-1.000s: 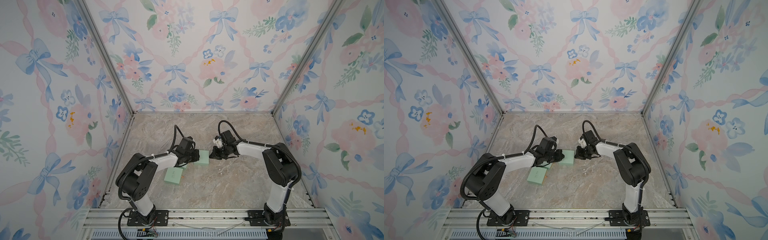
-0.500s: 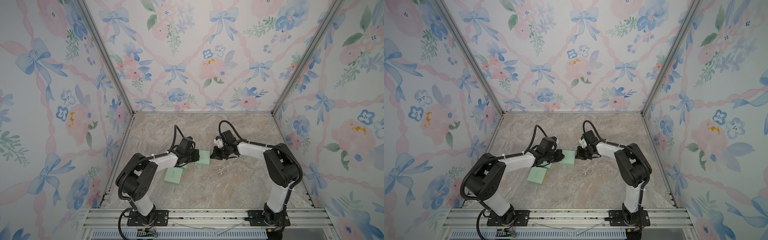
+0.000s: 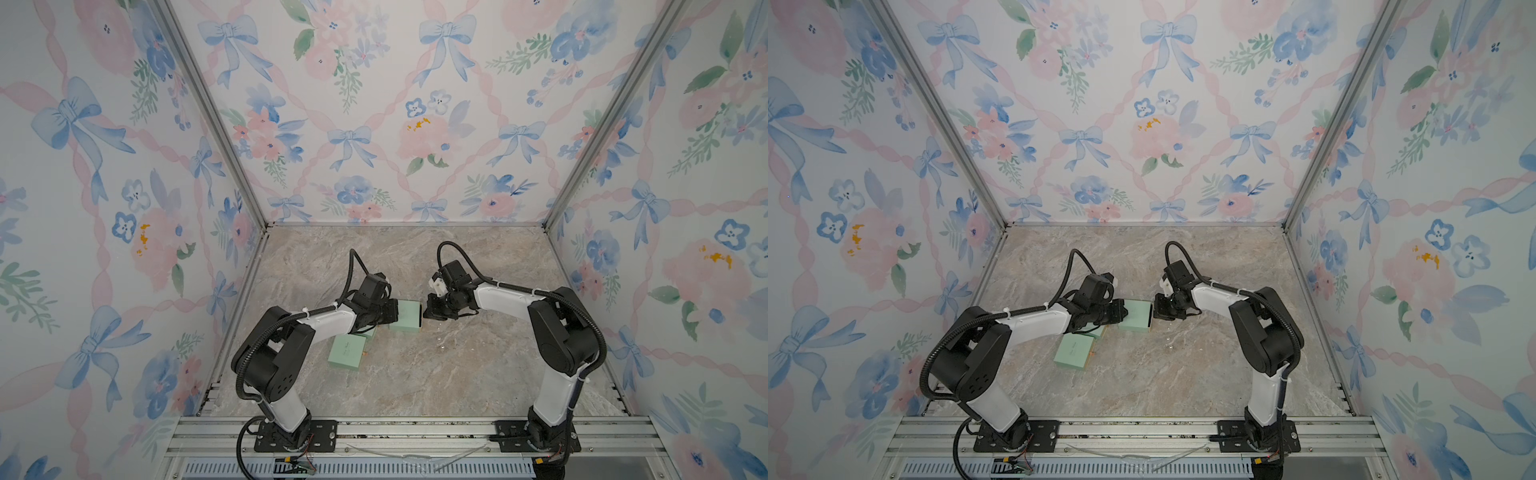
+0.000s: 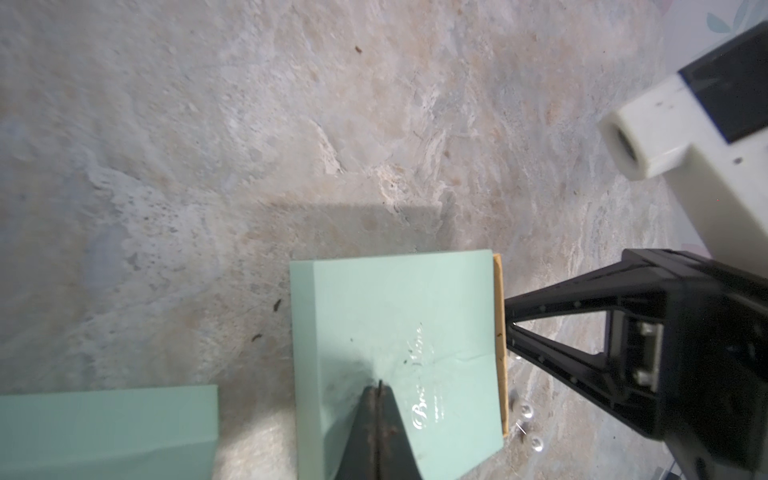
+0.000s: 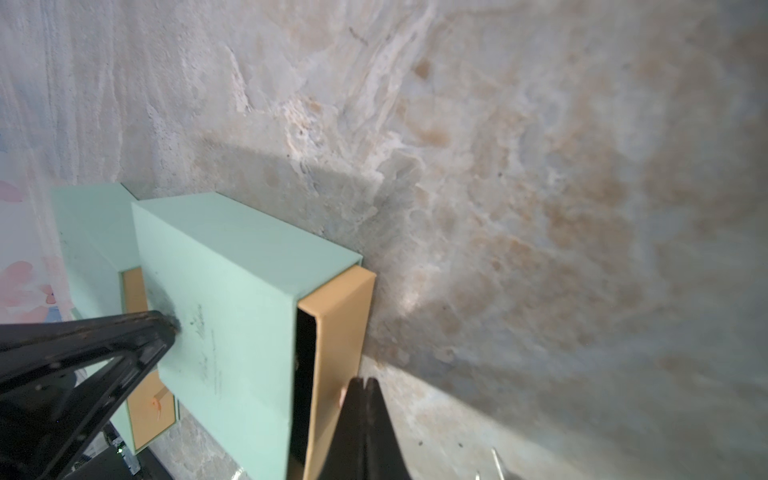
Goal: Take out the earrings from the drawer-style jewelry box
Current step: Open the drawer in the jewelry box.
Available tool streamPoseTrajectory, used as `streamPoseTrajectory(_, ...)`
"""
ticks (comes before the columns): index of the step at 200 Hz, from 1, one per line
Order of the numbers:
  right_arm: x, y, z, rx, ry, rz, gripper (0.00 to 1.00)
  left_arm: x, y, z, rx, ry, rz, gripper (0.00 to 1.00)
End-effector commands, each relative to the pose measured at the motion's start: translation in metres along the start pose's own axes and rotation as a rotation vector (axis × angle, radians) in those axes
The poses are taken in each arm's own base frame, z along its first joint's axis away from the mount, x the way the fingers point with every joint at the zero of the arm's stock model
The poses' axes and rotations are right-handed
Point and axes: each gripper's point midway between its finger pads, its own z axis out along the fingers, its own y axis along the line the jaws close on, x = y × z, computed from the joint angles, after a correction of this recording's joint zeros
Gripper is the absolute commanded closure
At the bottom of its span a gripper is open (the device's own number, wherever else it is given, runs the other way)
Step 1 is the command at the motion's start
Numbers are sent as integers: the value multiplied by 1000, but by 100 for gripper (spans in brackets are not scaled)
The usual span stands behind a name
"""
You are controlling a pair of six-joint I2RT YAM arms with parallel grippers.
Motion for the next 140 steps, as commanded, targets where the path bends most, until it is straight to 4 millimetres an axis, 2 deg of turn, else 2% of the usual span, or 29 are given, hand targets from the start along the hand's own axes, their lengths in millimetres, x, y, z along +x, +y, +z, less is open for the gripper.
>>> streamPoseTrajectory(1,0,-5,-14,78,-13,-18,100,26,33,5,-132,85,-6,100)
streamPoseTrajectory(140,2,-25,-26,199,-27,-19,100,27,33,5,-132,88,-6,100)
